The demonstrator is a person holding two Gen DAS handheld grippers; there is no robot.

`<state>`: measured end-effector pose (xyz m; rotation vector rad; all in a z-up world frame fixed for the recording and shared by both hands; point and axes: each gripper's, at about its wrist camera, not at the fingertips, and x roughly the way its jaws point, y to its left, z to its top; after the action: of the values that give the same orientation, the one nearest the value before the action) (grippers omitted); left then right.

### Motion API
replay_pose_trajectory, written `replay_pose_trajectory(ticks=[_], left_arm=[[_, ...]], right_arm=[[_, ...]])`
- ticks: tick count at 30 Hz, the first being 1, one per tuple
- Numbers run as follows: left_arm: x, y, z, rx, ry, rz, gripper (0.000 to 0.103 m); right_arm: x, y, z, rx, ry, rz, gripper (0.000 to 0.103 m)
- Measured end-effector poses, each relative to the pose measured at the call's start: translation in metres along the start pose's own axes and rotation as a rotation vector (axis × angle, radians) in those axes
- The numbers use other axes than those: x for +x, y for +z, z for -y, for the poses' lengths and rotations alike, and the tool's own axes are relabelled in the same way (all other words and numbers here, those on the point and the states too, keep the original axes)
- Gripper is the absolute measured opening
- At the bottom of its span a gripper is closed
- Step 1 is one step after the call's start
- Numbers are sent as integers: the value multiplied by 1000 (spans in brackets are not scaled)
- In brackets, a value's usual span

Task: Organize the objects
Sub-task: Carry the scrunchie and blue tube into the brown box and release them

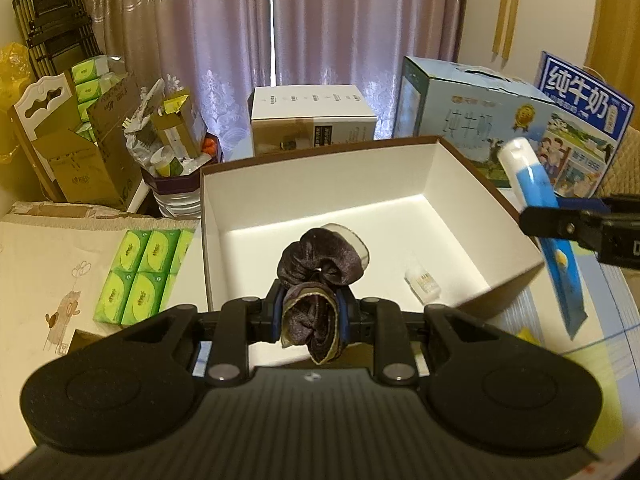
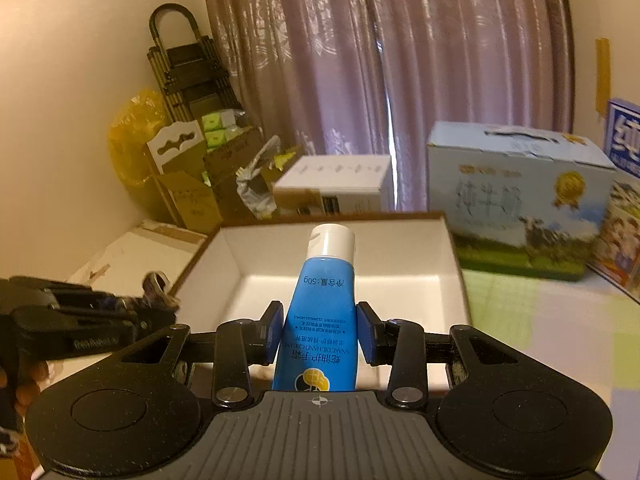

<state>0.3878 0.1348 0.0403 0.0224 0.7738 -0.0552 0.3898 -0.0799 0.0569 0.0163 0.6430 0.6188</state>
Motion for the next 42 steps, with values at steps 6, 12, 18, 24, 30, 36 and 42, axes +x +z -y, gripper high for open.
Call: replay_pose_trajectory(ticks=[6, 12, 18, 24, 30, 36, 42], left_arm=[[28, 19, -7, -19, -8, -31, 21], [58, 29, -13, -35, -15, -66, 22], [86, 33, -18, -48, -23, -111, 22], [112, 32, -17, -43, -30, -156, 22], [130, 31, -15, -38, -36, -186, 22], [142, 29, -16, -37, -35, -206, 22], [147, 27, -16, -37, -35, -217, 22]], right_arm=[[42, 19, -2, -10, -6, -19, 36], [79, 25, 0, -28, -26, -49, 36], [118, 19, 3, -47, -45, -133, 36], [152, 5, 10, -53, -14, -259, 36], [172, -8, 16, -45, -8, -344, 36], [180, -13, 22, -24, -23, -384, 36], [183, -14, 27, 10, -36, -401, 36]])
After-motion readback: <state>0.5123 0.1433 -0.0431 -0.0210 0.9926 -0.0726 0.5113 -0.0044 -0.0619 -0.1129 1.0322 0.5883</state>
